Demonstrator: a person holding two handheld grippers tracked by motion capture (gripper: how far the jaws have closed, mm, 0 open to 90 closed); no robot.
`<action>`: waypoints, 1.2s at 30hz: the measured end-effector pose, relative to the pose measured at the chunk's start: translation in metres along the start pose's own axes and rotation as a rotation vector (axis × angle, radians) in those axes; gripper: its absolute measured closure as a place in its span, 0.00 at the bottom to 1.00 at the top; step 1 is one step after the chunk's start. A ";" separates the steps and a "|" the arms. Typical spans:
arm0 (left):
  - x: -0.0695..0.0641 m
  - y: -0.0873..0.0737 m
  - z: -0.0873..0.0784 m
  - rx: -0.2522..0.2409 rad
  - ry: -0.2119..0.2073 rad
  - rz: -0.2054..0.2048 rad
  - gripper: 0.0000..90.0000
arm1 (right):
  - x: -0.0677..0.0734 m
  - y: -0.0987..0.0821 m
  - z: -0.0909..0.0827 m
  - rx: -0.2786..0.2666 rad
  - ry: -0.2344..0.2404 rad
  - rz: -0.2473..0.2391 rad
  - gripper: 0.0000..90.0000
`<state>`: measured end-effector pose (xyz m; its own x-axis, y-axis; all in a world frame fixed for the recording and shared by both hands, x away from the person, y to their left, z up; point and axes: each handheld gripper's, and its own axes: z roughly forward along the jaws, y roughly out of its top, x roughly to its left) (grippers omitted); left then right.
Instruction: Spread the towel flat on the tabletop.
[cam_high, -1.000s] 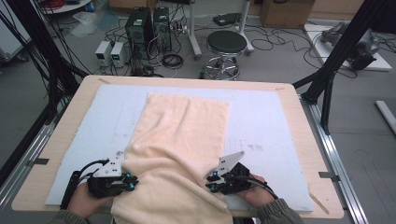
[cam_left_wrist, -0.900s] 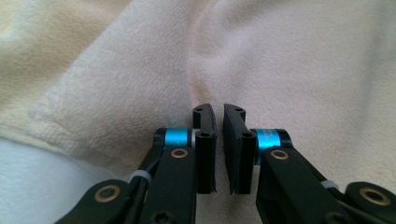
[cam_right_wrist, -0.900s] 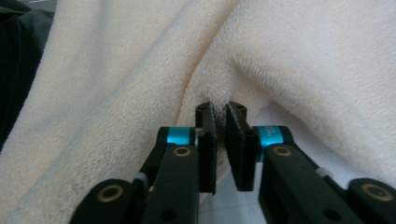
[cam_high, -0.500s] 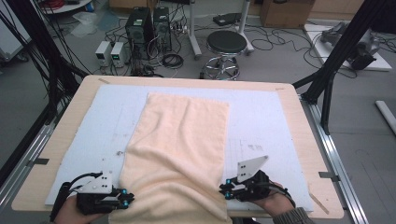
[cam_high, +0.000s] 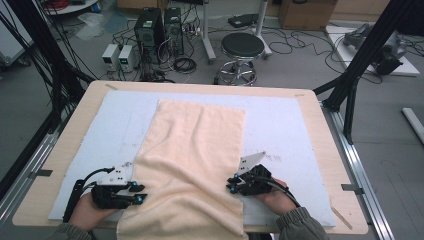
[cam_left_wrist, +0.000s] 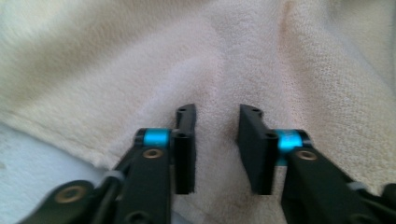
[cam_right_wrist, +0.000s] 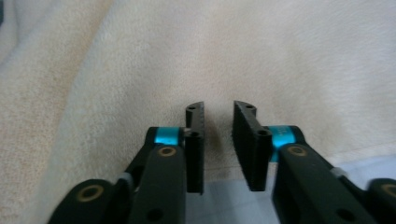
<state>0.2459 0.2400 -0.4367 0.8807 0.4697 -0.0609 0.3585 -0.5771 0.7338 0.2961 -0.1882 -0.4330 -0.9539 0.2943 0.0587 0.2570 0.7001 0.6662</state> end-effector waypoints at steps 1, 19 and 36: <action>0.000 0.001 0.000 0.005 -0.009 -0.006 0.83 | -0.003 0.001 0.000 0.005 0.009 0.001 0.95; -0.001 0.014 -0.008 -0.059 0.009 -0.013 0.90 | -0.021 -0.008 -0.040 -0.092 -0.136 0.054 0.83; -0.025 -0.001 -0.004 0.030 -0.070 0.013 0.92 | 0.046 -0.015 -0.010 0.001 0.099 -0.087 0.97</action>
<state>0.2226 0.2313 -0.4333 0.9044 0.4150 -0.0996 0.3554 -0.6030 0.7142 0.2467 -0.1914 -0.4330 -0.9832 0.1668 0.0741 0.1729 0.7206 0.6715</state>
